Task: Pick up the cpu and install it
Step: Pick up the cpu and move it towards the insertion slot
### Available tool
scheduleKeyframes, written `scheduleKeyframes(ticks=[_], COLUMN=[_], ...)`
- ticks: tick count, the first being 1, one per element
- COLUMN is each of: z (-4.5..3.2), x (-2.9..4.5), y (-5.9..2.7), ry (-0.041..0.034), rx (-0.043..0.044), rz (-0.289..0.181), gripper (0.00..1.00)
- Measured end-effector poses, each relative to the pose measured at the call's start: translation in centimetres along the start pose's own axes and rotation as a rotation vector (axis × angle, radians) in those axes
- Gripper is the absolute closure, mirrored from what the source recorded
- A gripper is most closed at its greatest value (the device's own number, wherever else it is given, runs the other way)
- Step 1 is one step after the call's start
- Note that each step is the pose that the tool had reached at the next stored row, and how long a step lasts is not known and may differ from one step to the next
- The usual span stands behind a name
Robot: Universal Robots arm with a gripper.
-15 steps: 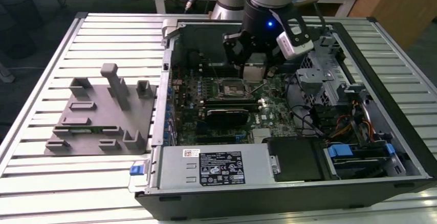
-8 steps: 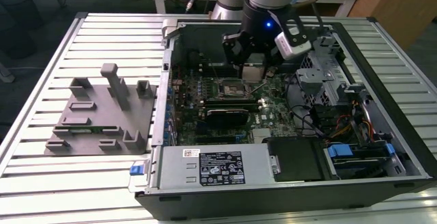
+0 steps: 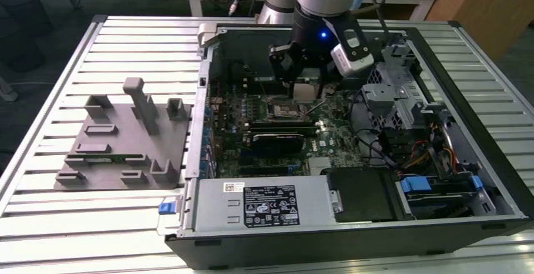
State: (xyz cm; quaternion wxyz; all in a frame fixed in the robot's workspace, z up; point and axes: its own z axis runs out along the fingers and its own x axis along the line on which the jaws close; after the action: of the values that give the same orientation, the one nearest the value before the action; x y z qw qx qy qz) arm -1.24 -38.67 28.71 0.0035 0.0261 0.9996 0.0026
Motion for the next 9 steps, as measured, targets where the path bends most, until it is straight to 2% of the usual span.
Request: scheduleKeyframes(ticks=[9], z=[1.25], x=[0.37], y=[0.52], ry=[0.0001], rx=[0.0002], rz=[0.0], gripper=[0.45])
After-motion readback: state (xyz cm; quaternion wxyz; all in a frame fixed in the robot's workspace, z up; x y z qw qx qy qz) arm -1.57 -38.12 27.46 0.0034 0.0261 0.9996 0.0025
